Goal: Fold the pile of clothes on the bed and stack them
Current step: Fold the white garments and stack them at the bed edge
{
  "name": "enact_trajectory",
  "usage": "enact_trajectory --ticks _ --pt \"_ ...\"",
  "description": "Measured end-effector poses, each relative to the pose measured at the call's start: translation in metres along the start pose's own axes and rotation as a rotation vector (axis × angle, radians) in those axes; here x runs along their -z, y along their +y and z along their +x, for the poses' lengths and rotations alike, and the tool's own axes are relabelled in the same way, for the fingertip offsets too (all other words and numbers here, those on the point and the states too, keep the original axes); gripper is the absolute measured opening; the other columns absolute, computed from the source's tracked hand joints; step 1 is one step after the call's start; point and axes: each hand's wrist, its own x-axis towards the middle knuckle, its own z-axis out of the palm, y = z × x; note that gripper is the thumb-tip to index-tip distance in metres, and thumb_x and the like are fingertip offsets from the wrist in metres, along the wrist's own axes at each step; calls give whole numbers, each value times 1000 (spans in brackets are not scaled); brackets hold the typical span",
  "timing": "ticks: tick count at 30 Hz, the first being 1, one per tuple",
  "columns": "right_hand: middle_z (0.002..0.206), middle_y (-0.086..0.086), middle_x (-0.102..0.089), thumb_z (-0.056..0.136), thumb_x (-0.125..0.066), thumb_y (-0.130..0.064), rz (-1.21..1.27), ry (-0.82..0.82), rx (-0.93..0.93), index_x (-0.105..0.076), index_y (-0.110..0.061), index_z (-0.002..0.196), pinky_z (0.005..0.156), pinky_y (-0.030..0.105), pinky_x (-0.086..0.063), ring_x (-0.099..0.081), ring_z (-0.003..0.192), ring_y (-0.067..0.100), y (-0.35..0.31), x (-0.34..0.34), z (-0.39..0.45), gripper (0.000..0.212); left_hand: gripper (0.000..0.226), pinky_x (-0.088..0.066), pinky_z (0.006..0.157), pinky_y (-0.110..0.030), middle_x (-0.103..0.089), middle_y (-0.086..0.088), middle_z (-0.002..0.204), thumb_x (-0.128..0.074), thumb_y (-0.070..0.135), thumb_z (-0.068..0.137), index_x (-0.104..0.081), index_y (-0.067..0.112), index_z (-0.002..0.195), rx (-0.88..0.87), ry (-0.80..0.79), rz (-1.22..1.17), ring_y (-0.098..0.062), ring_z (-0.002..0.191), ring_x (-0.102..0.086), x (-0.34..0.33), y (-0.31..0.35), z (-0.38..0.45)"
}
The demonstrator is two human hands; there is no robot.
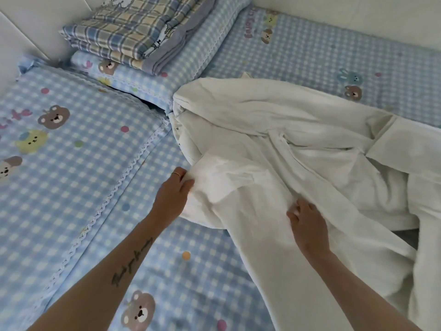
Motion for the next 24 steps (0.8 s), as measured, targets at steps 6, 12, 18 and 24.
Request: enact_trajectory --ticks 6,12,18,24 --pt "127 8 -57 92 -57 -30 -91 -97 151 -43 -12 136 97 36 -39 -53 118 26 -20 -24 -37 50 4 -42 56 -29 -60 5 69 -52 28 94 -53 24 93 64 107 257 -14 64 -59 117 -59 -56" --pt "143 7 -45 93 -56 -30 -70 -224 345 -38 -10 142 106 33 -36 -44 132 22 -57 -57 -139 56 28 -50 81 -41 -66 -12 108 -52 20 94 -54 14 121 262 -97 916 -31 96 -64 202 -155 -133" --pt "155 8 -22 98 -14 -45 -73 -91 575 -32 -14 139 112 34 -15 -12 145 15 -33 -87 -278 54 50 -51 85 -44 -62 -25 117 -36 34 98 -50 -2 129 -410 -39 940 -39 97 -66 93 -154 -239" --pt "159 -1 15 62 -52 -51 -218 -314 635 -35 -20 137 115 34 6 12 146 13 12 -91 -303 83 93 -48 97 -36 -54 -11 135 -63 28 69 -17 6 148 -648 -521 805 -21 120 -56 22 -151 -328"
